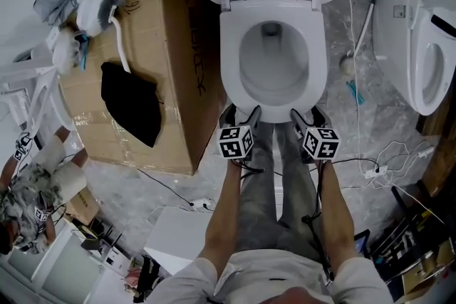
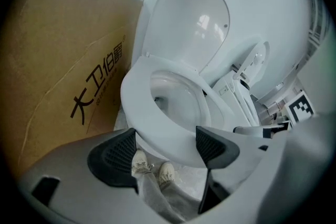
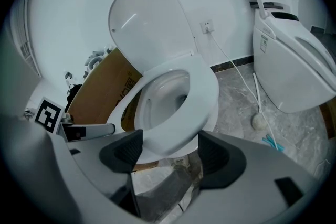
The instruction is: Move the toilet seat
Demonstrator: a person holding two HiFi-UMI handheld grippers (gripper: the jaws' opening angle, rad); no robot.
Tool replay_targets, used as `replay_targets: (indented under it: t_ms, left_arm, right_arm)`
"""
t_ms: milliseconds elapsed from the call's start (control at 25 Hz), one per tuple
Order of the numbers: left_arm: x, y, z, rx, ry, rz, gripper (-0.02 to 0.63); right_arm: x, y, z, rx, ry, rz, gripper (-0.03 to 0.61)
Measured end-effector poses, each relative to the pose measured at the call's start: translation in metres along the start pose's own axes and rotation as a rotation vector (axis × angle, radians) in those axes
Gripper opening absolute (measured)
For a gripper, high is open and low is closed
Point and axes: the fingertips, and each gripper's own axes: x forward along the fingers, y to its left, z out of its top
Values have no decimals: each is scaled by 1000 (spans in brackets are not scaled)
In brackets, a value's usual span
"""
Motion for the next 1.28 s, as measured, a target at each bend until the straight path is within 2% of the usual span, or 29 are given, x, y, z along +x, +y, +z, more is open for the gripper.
replay_targets:
  t_ms: [680,1280]
  left_arm:
    - [-43,-21,44,-44,-74,-33,341]
    - [-69,-34,81,-88,-173,-52,341]
  right_arm:
    - [-44,27,43,42,-82,38,351]
    - [-70,43,80,75,-145,68,351]
